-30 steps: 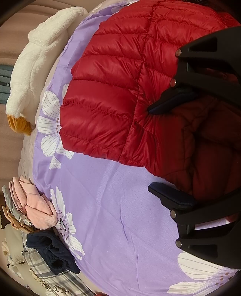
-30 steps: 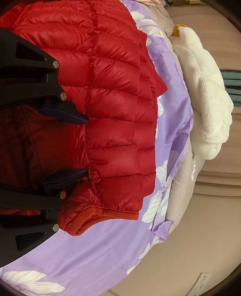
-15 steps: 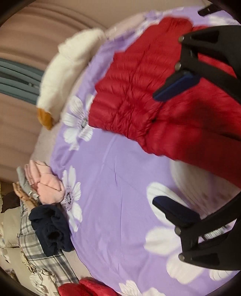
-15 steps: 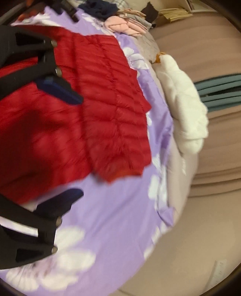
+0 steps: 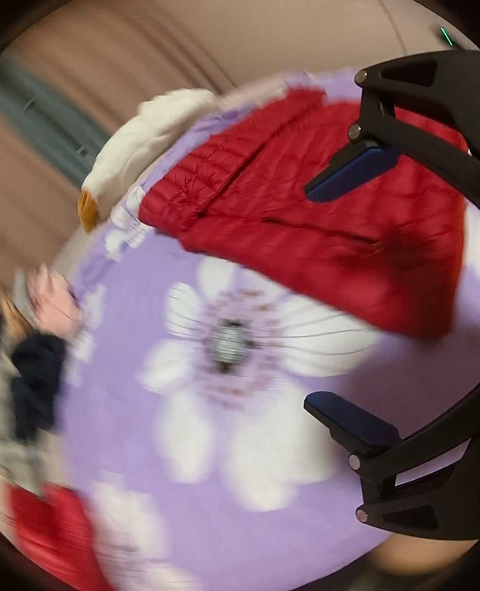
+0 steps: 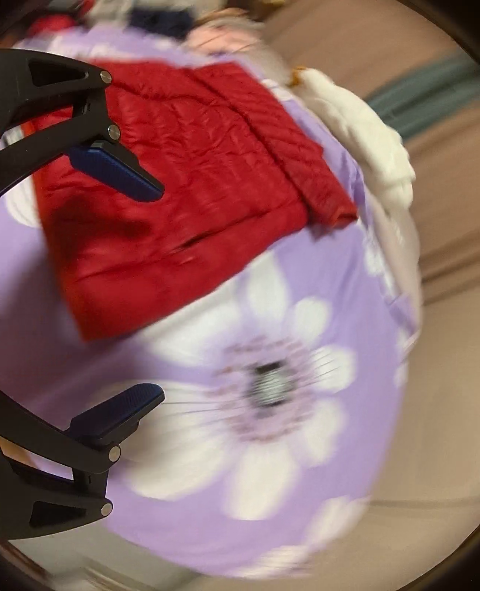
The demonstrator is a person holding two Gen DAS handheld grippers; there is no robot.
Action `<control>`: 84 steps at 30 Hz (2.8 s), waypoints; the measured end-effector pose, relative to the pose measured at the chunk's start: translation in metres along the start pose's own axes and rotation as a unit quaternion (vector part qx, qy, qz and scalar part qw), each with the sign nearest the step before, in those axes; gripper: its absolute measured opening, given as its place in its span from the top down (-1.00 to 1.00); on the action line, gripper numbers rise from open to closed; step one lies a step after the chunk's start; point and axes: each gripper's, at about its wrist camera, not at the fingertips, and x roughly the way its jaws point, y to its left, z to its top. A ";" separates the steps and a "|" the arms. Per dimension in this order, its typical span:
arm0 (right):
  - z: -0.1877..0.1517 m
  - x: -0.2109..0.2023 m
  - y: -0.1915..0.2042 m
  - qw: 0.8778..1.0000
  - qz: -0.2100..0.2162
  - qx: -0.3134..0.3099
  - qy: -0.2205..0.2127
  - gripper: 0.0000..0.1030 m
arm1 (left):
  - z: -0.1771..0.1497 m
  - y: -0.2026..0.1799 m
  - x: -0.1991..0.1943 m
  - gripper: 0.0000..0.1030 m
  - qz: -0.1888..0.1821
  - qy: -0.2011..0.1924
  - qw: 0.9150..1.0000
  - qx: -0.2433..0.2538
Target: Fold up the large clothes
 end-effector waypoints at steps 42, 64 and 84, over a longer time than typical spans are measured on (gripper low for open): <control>-0.026 0.041 0.046 0.993 0.119 -0.009 -0.021 -0.91 | -0.050 -0.059 0.061 -0.85 -0.169 0.079 0.982 0.033; -0.006 0.019 0.026 0.985 0.162 0.044 -0.028 0.63 | -0.033 -0.040 0.036 0.72 -0.097 0.022 0.995 0.010; 0.004 -0.125 0.057 0.966 0.191 -0.039 -0.172 0.66 | -0.020 -0.085 -0.098 0.72 -0.126 -0.120 0.979 0.105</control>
